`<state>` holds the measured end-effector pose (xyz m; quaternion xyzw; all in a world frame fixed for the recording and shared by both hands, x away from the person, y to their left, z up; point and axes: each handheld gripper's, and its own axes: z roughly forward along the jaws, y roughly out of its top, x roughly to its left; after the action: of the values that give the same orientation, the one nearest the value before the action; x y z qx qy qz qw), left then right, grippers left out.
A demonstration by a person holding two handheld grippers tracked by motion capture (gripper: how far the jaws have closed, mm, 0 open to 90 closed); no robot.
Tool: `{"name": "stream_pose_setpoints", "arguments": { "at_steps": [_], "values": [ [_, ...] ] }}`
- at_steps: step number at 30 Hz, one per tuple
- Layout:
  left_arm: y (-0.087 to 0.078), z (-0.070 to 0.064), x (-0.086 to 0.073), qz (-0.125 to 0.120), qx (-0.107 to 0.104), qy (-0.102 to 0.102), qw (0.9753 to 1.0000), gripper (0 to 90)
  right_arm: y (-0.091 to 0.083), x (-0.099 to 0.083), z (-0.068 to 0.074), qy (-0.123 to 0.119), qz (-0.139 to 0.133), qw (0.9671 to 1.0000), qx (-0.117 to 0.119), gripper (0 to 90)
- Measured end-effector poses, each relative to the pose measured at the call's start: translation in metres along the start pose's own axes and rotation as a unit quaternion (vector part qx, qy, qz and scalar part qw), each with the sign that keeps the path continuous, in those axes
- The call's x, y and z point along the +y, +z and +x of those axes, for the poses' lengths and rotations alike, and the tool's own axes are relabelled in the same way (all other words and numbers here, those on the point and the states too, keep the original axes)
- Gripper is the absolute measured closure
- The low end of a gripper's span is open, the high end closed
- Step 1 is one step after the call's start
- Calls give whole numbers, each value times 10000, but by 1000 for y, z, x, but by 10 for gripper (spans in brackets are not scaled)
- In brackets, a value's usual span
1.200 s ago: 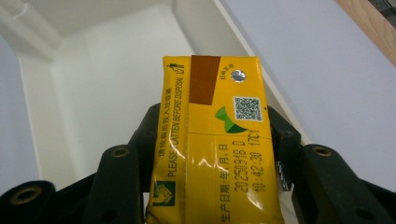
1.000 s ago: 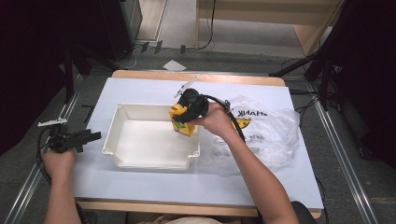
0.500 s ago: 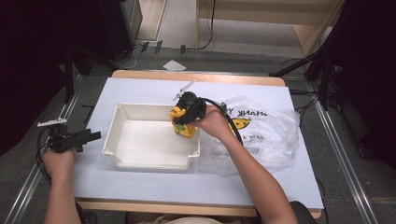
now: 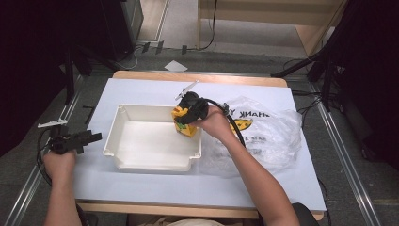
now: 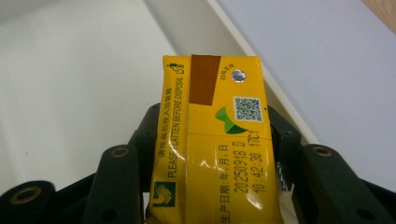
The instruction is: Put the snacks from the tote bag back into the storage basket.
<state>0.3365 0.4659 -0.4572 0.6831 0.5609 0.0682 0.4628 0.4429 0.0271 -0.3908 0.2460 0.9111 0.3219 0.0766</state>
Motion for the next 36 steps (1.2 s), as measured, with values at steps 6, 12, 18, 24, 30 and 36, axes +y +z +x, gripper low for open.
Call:
{"name": "stream_pose_setpoints", "arguments": {
  "at_steps": [6,12,18,24,30,36],
  "values": [
    [0,0,0,13,-12,4,10000,245,0,-2,-2,6,45,10000,-72,519],
    [1,0,0,25,-11,10,10000,245,-2,-3,-2,52,162,9998,-61,511],
    [1,-1,1,5,-38,11,10000,245,-8,-4,-2,176,93,9998,16,489],
    [3,-1,2,-5,-66,30,10000,245,-18,-4,-2,251,18,9997,45,462],
    [3,-2,3,-30,-111,65,9999,250,-41,-6,-1,278,-156,9994,104,461],
    [4,-3,3,-50,-169,144,9997,275,-57,-12,-3,423,-249,9985,245,544]
  ]
}}
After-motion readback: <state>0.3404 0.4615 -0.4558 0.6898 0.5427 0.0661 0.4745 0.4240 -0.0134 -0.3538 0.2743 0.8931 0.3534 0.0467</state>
